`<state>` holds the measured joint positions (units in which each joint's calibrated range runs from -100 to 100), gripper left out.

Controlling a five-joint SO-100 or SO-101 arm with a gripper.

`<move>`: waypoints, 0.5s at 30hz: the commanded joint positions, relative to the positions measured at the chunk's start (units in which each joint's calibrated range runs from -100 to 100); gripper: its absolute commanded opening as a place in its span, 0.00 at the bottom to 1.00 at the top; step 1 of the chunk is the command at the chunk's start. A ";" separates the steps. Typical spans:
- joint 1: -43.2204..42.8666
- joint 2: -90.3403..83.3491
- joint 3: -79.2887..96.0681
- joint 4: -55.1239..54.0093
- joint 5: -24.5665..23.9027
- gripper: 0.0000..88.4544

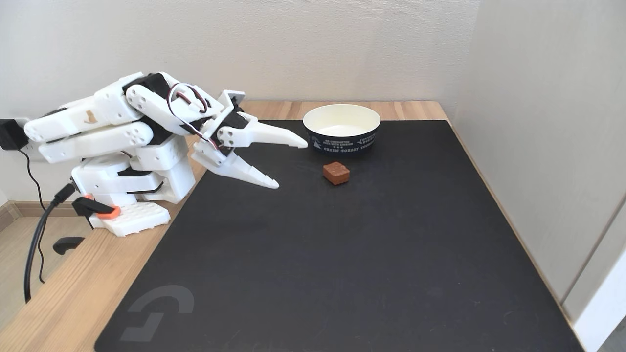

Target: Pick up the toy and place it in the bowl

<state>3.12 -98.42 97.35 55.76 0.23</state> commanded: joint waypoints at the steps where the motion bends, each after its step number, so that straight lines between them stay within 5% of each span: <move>1: -3.50 9.59 -14.30 4.36 -7.12 0.40; 15: -12.11 75.62 -65.04 8.51 -4.82 0.40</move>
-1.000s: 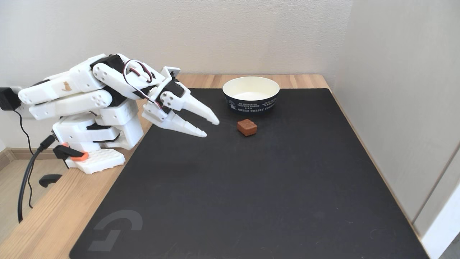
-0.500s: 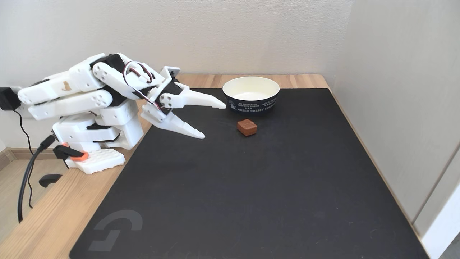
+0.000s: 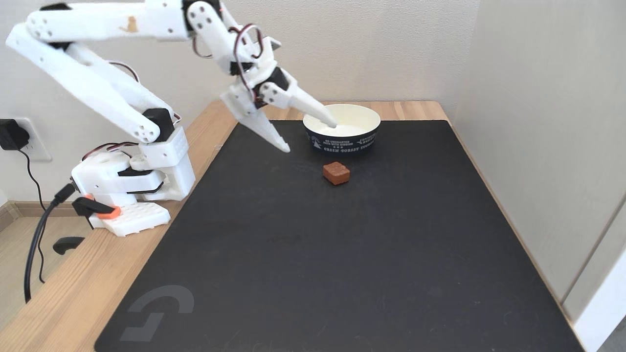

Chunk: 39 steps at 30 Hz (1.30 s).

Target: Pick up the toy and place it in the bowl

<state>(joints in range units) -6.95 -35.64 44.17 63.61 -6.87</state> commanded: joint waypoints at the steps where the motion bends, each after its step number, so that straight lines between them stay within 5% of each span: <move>1: -2.29 15.42 -14.11 0.65 2.91 0.40; 10: -3.21 38.68 -32.76 2.86 11.10 0.40; 27: -8.82 57.35 -43.04 2.18 10.94 0.40; 35: -8.82 57.44 -42.41 2.35 11.10 0.06; 39: -8.99 56.60 -42.41 2.35 11.20 0.03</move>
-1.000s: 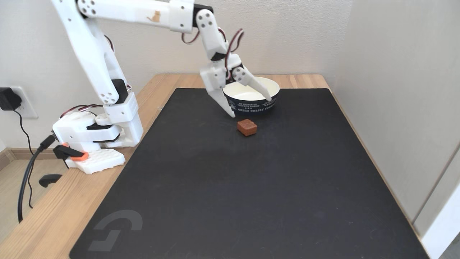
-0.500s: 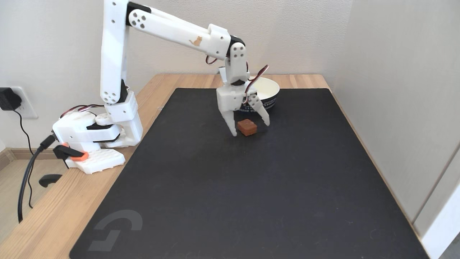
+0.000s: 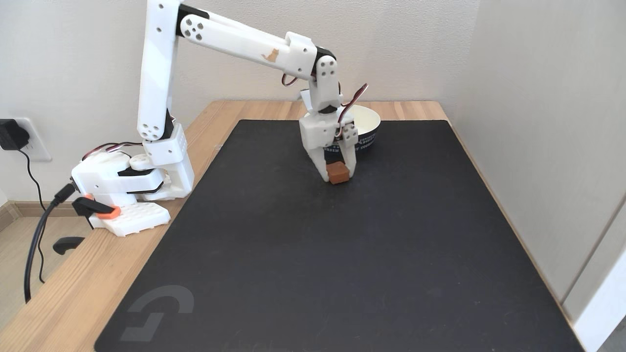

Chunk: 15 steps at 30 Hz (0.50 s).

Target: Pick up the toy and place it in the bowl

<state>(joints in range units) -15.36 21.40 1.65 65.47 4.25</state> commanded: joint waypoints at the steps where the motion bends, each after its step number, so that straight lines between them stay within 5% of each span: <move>1: -0.58 -0.52 -0.44 0.49 0.14 0.03; 9: -2.50 -16.02 -6.84 0.91 -0.54 0.03; 15: -7.69 -24.11 -6.66 -0.86 -5.87 0.03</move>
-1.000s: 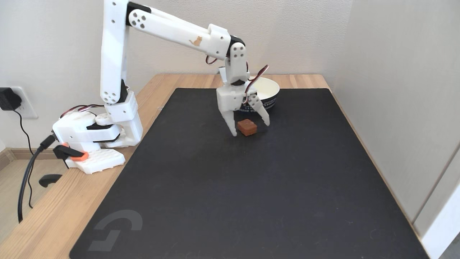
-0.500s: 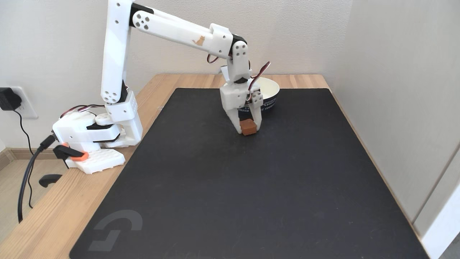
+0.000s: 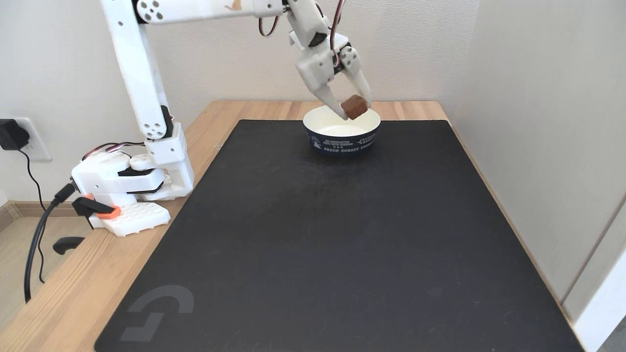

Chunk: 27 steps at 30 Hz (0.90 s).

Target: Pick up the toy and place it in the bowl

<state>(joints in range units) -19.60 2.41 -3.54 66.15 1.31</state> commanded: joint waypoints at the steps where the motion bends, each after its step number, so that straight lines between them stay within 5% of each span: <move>1: -4.78 -5.12 -1.46 -2.73 -3.56 0.03; 11: -16.07 -0.46 12.51 -29.74 -8.88 0.03; 27: -12.73 2.46 13.41 -23.72 -13.53 0.18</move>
<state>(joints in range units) -33.25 5.33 10.06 41.83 -11.92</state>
